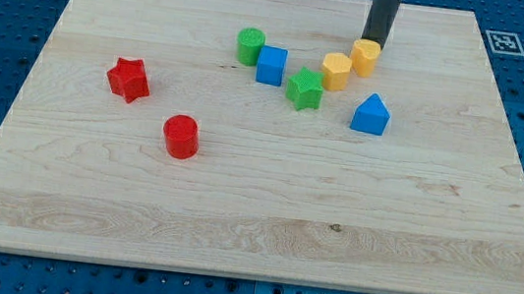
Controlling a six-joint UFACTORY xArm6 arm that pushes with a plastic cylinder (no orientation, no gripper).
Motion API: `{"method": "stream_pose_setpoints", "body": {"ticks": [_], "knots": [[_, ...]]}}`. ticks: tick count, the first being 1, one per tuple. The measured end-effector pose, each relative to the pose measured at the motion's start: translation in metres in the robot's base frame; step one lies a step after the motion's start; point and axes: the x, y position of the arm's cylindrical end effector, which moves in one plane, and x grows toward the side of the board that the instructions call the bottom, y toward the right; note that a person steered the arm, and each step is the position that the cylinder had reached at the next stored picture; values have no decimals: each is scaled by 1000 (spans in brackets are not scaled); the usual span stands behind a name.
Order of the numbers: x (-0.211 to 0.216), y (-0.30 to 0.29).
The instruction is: Push the yellow heart into the yellow hexagon
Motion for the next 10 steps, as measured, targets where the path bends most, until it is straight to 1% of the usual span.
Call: {"method": "stream_pose_setpoints", "body": {"ticks": [1,2,3,5,7,10], "knots": [[0,-1],[-12,12],[-13,27],[10,16],[14,3],[15,3]]}}
